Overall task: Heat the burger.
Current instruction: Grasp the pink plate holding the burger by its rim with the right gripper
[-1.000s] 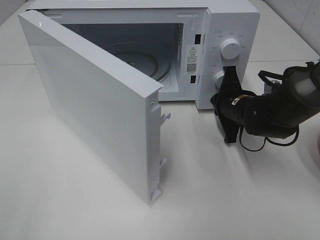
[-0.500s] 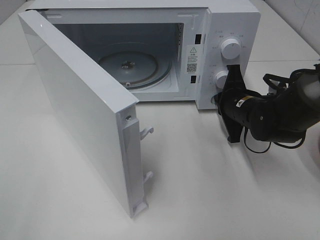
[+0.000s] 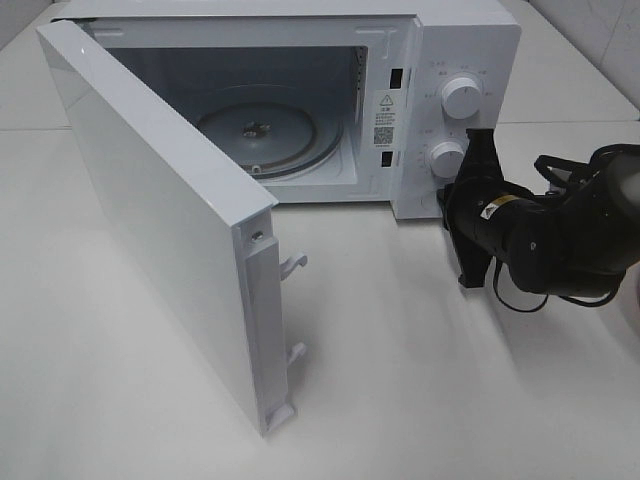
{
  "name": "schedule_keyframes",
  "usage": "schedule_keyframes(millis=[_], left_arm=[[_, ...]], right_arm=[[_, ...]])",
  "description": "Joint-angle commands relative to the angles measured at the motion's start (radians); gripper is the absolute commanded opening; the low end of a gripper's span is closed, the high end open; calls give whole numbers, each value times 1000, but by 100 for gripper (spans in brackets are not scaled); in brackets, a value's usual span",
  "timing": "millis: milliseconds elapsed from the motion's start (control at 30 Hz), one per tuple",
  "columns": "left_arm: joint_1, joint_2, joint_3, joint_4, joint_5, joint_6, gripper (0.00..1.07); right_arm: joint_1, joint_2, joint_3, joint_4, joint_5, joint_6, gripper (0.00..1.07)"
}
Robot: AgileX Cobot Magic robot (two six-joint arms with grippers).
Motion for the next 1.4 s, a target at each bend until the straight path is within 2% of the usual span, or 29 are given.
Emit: schedule_keyframes(millis=[33,467,633,733,800,833,900,967,1000,1100,1167,1200,1267,1333,1367,1400], left_arm=[[-5,-17,1,-1,-7,-5,105],[-5,-17,1,-1,-7,-5,105],[-5,-17,1,-1,-7,-5,105],[-5,-17,1,-1,-7,-5,105],[-5,-17,1,-1,-7,-5,105],[-5,-17,1,-1,-7,-5,105],[-5,-17,1,-1,-7,-5,105],[-5,-17,1,-1,-7,-5,105],[-5,-17,1,-1,-7,-5,105],[-5,-17,1,-1,-7,-5,105],[-5,-17,1,-1,-7,-5,105],[-5,-17,1,-1,-7,-5,105],[-5,-17,1,-1,-7,-5,105],[-5,-17,1,-1,-7,-5,105],[-5,-17,1,-1,-7,-5,105],[-5,-17,1,-1,-7,-5,105]], right_arm=[[-2,-26,14,0,-20,1,0],[-2,-102,126,12,-18,-2,0],[-2,-207,207,19,10,-154,0],[-2,-224,217,19,27,-189,0],[-2,-326,254,20,184,-433,0],[-2,-326,254,20,184,-433,0],[-2,-407,264,37,358,-657,0],[-2,-437,264,41,422,-740,0],[-2,-496,263,57,538,-903,0],[-2,-530,262,64,607,-979,0],[-6,-633,230,59,879,-1222,0],[-6,-633,230,59,879,-1222,0],[-6,-668,189,30,1080,-1366,0],[-6,-670,171,6,1156,-1404,0],[-6,-670,135,-50,1305,-1448,0],[-6,-670,135,-50,1305,-1448,0]])
